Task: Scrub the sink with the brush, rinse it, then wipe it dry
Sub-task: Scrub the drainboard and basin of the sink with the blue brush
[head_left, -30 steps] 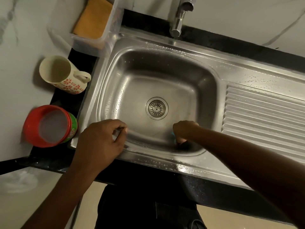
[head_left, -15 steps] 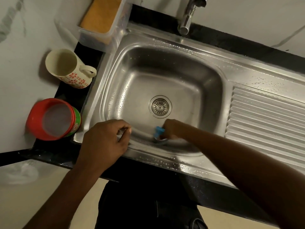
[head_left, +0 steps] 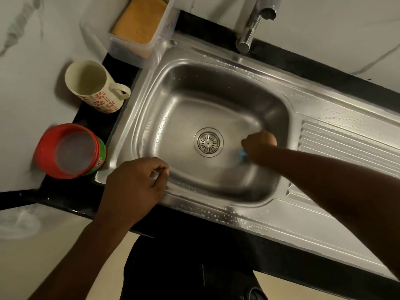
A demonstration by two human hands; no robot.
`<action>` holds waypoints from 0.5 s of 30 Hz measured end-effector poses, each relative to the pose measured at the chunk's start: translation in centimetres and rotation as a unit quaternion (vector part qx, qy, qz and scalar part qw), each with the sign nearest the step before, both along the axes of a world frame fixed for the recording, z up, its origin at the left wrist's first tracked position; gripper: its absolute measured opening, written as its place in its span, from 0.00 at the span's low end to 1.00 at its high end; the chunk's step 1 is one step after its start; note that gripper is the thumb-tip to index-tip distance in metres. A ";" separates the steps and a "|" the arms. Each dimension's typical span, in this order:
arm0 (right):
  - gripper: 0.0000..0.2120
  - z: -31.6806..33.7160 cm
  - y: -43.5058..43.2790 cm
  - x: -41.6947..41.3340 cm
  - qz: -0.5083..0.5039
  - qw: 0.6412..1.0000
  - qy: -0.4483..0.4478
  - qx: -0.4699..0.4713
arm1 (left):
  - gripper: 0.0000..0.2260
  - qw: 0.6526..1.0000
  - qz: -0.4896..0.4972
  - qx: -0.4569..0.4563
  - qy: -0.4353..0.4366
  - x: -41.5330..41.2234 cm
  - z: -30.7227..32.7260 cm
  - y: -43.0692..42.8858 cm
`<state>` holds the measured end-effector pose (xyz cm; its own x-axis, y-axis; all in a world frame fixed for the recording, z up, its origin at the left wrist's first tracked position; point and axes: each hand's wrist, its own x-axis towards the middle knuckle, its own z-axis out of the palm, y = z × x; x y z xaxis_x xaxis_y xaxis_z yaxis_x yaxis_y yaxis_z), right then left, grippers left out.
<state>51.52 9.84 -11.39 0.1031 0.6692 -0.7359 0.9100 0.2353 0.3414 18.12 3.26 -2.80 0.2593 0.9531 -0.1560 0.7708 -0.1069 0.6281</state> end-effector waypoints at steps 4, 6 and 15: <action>0.13 0.4 1.1 1.3 0.014 0.998 -0.021 0.054 | 0.03 1.000 -0.002 -0.003 0.001 0.2 -0.1 -0.8; 0.13 -0.1 0.0 0.3 -0.021 0.999 -0.011 0.037 | 0.02 1.000 0.000 -0.002 0.002 0.2 -0.3 -1.2; 0.15 -1.6 -4.1 -3.2 -0.127 0.977 0.087 -0.150 | 0.02 1.000 0.010 0.023 -0.007 0.2 0.7 -1.7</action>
<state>48.28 5.75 -12.99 0.0926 0.3900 -0.9162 0.9902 0.0604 0.1258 18.27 1.60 -2.13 0.2427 0.9641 -0.1080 0.7646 -0.1216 0.6330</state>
